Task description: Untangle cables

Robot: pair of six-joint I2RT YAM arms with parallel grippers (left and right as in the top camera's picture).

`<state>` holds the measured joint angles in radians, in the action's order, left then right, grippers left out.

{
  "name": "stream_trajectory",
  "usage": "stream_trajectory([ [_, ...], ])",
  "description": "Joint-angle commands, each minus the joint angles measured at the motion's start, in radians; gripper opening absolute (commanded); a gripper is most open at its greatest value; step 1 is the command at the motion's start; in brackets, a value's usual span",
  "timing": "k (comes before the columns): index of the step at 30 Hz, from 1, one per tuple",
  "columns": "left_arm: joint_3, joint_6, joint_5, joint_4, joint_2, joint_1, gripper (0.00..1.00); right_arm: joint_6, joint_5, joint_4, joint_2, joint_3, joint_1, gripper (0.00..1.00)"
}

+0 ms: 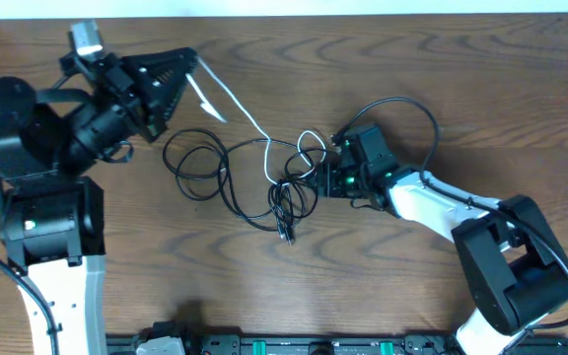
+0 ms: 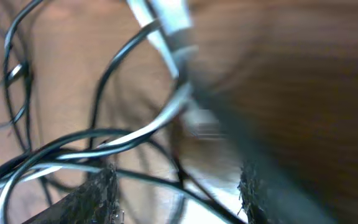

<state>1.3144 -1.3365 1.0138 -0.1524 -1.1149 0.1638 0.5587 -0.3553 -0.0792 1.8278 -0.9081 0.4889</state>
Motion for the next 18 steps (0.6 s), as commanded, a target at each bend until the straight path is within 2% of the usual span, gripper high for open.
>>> stream_trajectory([
  [1, 0.014, 0.042, 0.084, 0.007, 0.011, 0.081, 0.07, 0.026, 0.166, -0.071, 0.031, 0.024, -0.057, 0.64],
  [12, 0.014, 0.029, 0.242, 0.007, 0.05, 0.296, 0.07, 0.008, 0.17, -0.145, 0.031, 0.024, -0.204, 0.66],
  [18, 0.014, 0.006, 0.266, 0.011, 0.061, 0.365, 0.07, -0.024, 0.222, -0.18, 0.031, 0.024, -0.257, 0.68],
])
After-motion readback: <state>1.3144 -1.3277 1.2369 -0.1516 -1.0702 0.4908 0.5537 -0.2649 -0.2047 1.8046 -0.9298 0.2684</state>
